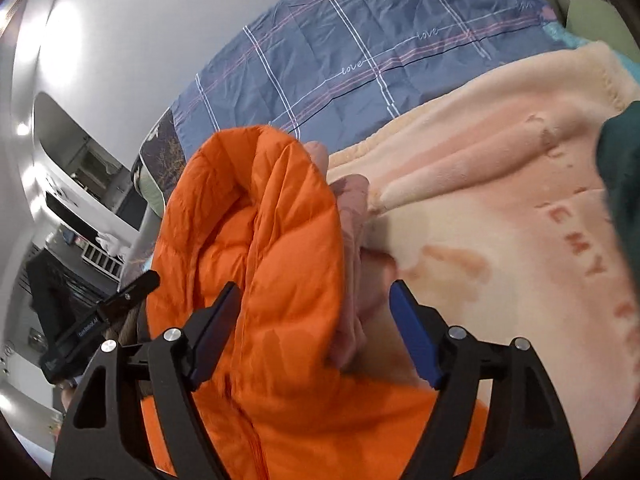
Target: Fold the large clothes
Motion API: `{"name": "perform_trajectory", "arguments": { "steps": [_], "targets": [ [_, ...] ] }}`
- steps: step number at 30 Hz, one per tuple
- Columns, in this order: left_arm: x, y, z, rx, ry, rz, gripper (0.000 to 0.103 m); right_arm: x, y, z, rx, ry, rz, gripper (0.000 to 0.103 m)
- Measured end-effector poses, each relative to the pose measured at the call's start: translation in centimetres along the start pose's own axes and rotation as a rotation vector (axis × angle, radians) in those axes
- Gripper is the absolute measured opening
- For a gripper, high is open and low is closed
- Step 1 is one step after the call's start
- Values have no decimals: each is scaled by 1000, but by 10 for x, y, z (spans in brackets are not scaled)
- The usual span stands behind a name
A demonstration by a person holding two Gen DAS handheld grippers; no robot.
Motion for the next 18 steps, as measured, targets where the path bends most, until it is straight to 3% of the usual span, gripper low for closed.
{"name": "perform_trajectory", "arguments": {
  "steps": [2,3,4,5,6,7,10,12,15,16,18],
  "targets": [
    [6,-13,4,-43,17,-4,91,10,-14,1,15,-36,8,78],
    [6,-18,6,-67,20,-11,90,13,-19,2,27,-57,12,72],
    [6,-23,10,-90,18,-24,74,15,-23,0,42,-71,19,59],
    [4,-28,18,-137,4,-43,36,17,-25,-6,83,-61,29,16],
    [2,-31,27,-192,-4,-63,23,18,-27,-11,100,-46,31,7],
    [3,-27,31,-214,-15,-51,16,18,-26,-17,110,-32,43,6],
    [8,5,46,-236,-103,31,12,12,2,-45,168,84,103,4],
    [5,47,58,-278,-173,108,12,1,32,-67,209,187,138,4],
    [-19,107,66,-313,-282,198,14,-34,87,-90,270,346,171,4],
    [-31,121,65,-309,-306,209,17,-49,102,-94,287,393,172,5],
    [-64,149,58,-294,-357,226,34,-93,134,-94,255,519,171,16]
  ]
}}
Point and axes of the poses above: each gripper's, at about its wrist camera, not at the fingertips, and y roughly against the way its jaws point, z to its right, x to its top, the point moved 8 cm from there along -y, roughly the way its jaws point, and after that the axes turned 6 degrees about -y, right-handed, at the moved point
